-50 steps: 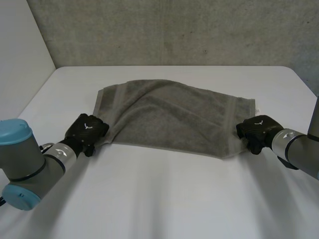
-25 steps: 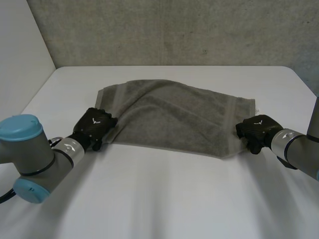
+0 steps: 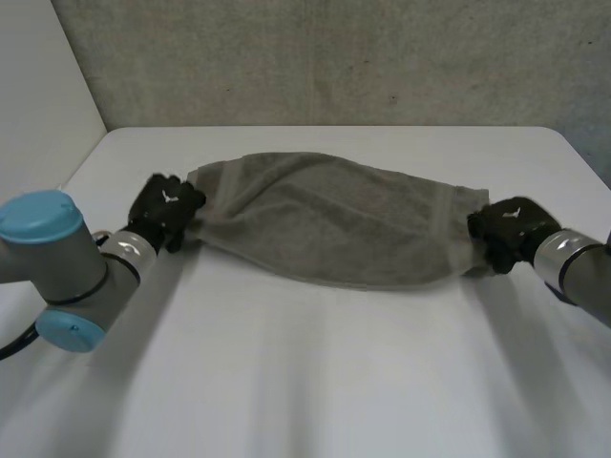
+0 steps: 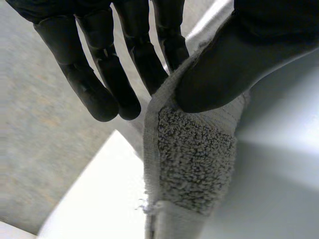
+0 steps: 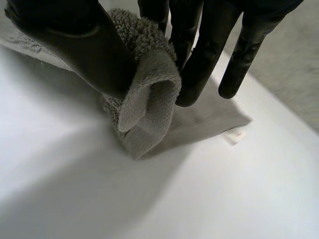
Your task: Fold the towel.
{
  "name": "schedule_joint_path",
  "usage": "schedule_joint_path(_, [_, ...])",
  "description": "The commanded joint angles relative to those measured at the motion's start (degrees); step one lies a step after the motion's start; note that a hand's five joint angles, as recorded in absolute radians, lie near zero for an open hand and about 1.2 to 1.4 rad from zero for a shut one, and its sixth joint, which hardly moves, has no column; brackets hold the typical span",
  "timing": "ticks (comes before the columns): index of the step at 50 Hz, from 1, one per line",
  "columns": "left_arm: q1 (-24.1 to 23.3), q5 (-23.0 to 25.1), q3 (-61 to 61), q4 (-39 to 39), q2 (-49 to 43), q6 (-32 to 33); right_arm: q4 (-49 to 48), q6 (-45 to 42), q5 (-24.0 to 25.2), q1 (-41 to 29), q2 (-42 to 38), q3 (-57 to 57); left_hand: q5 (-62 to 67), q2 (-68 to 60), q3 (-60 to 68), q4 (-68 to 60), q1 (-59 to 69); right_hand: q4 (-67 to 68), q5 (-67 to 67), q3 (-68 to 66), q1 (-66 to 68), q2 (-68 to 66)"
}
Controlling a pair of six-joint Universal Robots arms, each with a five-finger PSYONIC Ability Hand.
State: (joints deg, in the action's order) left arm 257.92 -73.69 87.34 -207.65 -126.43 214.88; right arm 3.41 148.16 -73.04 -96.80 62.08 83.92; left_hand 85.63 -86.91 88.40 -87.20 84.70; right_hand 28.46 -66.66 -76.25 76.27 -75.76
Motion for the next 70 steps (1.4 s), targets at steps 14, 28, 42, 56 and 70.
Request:
schedule_joint_path(14, [1.8,1.9,12.2,0.8,29.1,-2.9,13.0,-0.7,3.2,6.8,22.4,-3.2,-15.6,6.9,-8.4,7.2,-4.7,51.5,-3.3,-3.7,3.7,-4.2])
schedule_joint_path(28, [4.4,3.9,12.0,3.5,35.2,-3.2,16.5,-0.9,9.2,10.8,24.8,-7.9,-15.6,6.9,-8.4,7.2,-4.7,51.5,-3.3,-3.7,3.7,-4.2])
schedule_joint_path(42, [-0.3,3.0,-6.9,10.1,7.9,-2.5,23.9,-13.9,-8.2,-0.3,-2.6,-24.7,-15.6,6.9,-8.4,7.2,-4.7,51.5,-3.3,-3.7,3.7,-4.2])
schedule_joint_path(56, [-4.0,-7.1,-29.7,0.5,8.7,-7.5,-14.0,5.9,-9.4,-4.1,6.7,-28.0,-15.6,6.9,-8.4,7.2,-4.7,51.5,-3.3,-3.7,3.7,-4.2])
schedule_joint_path(70, [-2.9,-6.6,-15.7,-3.7,15.6,-16.9,3.2,6.4,-2.7,-3.7,7.6,-20.6,-15.6,6.9,-8.4,7.2,-4.7,51.5,-3.3,-3.7,3.7,-4.2])
